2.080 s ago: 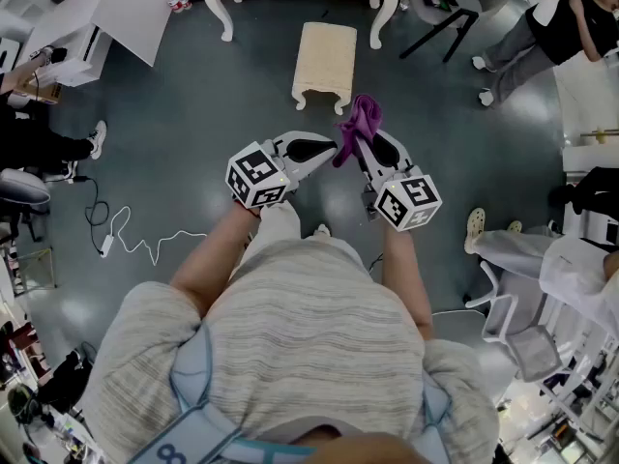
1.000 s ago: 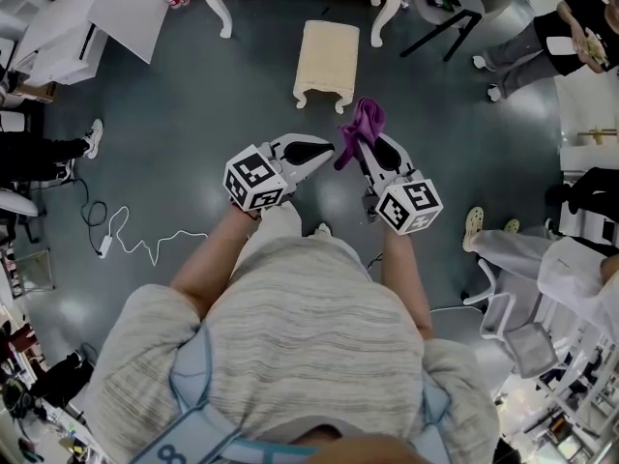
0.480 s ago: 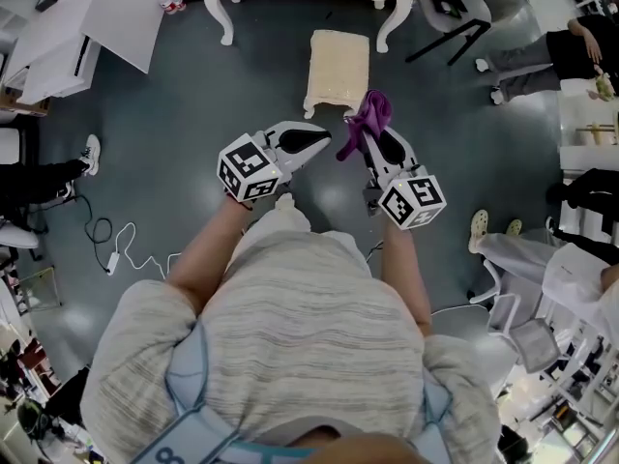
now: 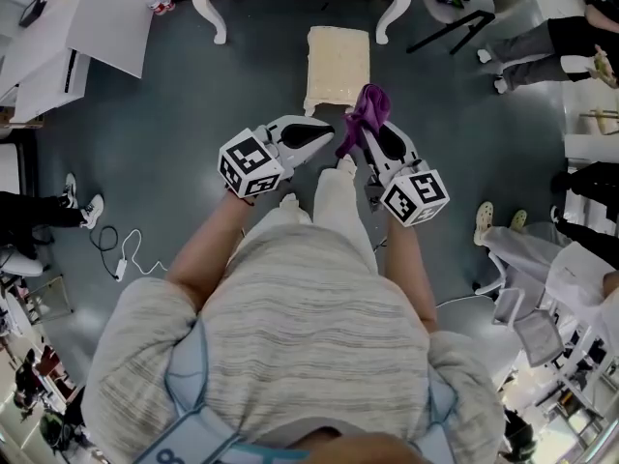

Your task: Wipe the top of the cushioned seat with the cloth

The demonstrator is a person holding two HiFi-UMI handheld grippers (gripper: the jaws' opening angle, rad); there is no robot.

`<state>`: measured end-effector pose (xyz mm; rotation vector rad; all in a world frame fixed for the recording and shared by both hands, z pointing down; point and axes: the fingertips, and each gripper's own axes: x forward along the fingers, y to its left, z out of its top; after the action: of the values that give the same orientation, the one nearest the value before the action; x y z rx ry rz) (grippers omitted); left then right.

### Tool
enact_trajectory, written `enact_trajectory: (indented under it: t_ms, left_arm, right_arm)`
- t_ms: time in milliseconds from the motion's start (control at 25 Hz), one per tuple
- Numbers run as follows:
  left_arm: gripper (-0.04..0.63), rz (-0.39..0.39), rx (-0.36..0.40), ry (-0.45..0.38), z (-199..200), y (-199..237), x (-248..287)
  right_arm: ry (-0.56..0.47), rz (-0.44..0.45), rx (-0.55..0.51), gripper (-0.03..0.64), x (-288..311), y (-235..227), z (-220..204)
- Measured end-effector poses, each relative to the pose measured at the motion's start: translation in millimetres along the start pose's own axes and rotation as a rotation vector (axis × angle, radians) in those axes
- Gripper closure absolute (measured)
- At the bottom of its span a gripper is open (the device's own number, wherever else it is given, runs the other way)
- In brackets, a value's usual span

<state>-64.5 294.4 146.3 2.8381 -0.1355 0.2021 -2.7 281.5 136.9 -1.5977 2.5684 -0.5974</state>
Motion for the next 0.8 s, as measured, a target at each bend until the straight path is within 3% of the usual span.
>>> enact_trajectory:
  t_ms: [280, 600, 800]
  left_arm:
    - [0.580, 0.005, -0.004, 0.004, 17.7, 49.4, 61.7]
    - [0.580, 0.068, -0.023, -0.013, 37.9, 110.8, 128.6]
    - [0.580, 0.112, -0.040, -0.042, 36.1, 142.1, 150.8]
  right_arm:
    - [0.031, 0.046, 0.000, 0.546, 35.6, -75.6, 19.9]
    - [0.068, 0.115, 0.003, 0.546, 73.5, -157.9, 45.8]
    - [0.108, 0.144, 0.017, 0.546, 97.1, -192.1, 37.9]
